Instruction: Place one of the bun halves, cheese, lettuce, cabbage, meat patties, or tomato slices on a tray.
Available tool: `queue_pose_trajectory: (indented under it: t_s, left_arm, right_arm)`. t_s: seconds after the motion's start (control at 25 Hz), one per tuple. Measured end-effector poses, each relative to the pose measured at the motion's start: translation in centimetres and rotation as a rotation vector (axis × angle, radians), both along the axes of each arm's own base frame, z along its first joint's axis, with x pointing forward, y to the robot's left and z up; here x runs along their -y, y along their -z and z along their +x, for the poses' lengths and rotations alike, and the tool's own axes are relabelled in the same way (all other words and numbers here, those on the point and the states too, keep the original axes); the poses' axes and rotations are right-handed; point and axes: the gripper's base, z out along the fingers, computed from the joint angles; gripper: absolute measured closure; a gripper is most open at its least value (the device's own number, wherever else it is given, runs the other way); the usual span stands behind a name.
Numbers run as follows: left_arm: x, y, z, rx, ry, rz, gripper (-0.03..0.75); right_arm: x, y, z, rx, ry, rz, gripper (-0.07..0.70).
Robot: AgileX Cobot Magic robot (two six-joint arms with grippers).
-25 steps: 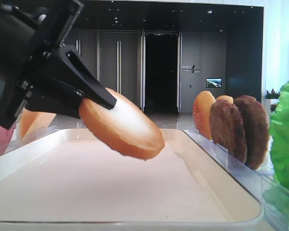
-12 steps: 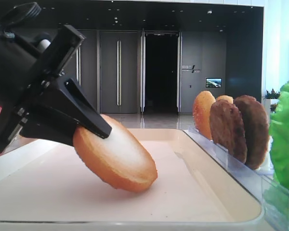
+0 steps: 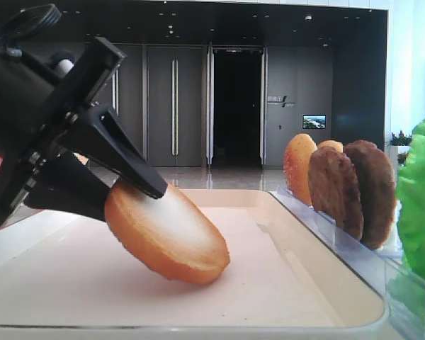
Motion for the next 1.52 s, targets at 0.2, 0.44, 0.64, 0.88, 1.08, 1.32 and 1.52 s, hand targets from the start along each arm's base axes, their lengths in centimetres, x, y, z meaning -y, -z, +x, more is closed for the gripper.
queue_pose_trajectory:
  t_s: [0.2, 0.44, 0.64, 0.88, 1.08, 1.32, 1.52]
  left_arm:
    - [0.0, 0.0, 0.0, -0.024, -0.021, -0.006, 0.335]
    - [-0.3, -0.4, 0.1, -0.053, -0.078, 0.025, 0.296]
    - [-1.0, -2.4, -0.3, -0.03, -0.112, 0.069, 0.295]
    - [-1.4, -3.7, -1.0, -0.05, -0.118, 0.087, 0.295]
    - [-1.7, -5.3, -1.6, -0.028, -0.119, 0.088, 0.295]
    - [-2.2, -8.4, -2.7, 0.054, -0.125, 0.053, 0.295]
    - [-2.8, -10.9, -3.4, 0.108, -0.107, 0.101, 0.295]
  right_arm:
    - [0.0, 0.0, 0.0, 0.0, 0.0, 0.0, 0.338]
    - [0.0, 0.0, 0.0, 0.0, 0.0, 0.0, 0.338]
    - [0.0, 0.0, 0.0, 0.0, 0.0, 0.0, 0.338]
    - [0.0, 0.0, 0.0, 0.0, 0.0, 0.0, 0.338]
    - [0.0, 0.0, 0.0, 0.0, 0.0, 0.0, 0.338]
    - [0.0, 0.0, 0.0, 0.0, 0.0, 0.001, 0.338]
    - [0.0, 0.0, 0.0, 0.0, 0.0, 0.001, 0.338]
